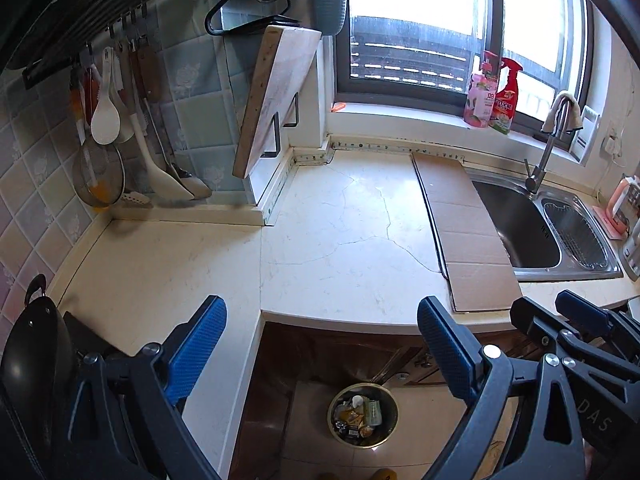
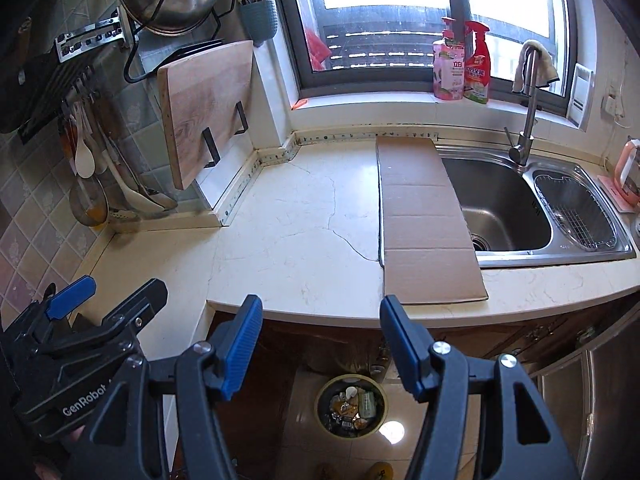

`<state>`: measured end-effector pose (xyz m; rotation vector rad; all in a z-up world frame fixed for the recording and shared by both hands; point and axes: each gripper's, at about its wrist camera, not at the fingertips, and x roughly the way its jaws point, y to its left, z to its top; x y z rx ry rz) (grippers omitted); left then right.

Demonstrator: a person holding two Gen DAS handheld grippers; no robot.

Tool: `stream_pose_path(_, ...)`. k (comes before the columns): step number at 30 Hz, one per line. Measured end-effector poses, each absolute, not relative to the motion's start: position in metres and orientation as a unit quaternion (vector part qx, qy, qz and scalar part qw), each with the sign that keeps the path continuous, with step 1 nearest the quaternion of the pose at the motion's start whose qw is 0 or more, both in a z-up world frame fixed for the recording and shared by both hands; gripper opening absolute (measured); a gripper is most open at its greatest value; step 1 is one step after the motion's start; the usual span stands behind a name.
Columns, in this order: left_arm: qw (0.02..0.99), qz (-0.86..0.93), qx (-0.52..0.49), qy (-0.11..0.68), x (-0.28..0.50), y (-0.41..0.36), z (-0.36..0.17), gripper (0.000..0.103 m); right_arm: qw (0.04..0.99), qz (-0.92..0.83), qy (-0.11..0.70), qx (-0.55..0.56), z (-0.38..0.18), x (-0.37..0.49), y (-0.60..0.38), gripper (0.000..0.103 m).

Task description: Collect trash

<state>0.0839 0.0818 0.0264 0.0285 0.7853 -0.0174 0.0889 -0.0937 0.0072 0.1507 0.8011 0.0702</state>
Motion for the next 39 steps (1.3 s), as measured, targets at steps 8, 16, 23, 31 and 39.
stream_pose_path(8,0.925,-0.006,0.023,0.380,0.0861,0.0791,0.0275,0.095,0.919,0.028,0.385,0.075,0.0081,0.0883,-0.0937,0.062)
stream_pose_path(16,0.924,-0.006,0.024,0.382,0.0860,0.0768,0.0272,0.095,0.920,0.024,0.384,0.076,0.0080,0.0878,-0.0948,0.062)
stream_pose_path(23,0.923,-0.007,0.024,0.383,0.0862,0.0753,0.0268,0.095,0.920,0.022,0.385,0.077,0.0078,0.0877,-0.0957,0.062)
stream_pose_path(31,0.923,-0.008,0.025,0.383,0.0866,0.0761,0.0272,0.095,0.920,0.022,0.384,0.076,0.0079,0.0875,-0.0970,0.062)
stream_pose_path(39,0.923,-0.010,0.024,0.384,0.0866,0.0752,0.0260,0.095,0.921,0.014,0.381,0.077,0.0087,0.0850,-0.0955,0.062)
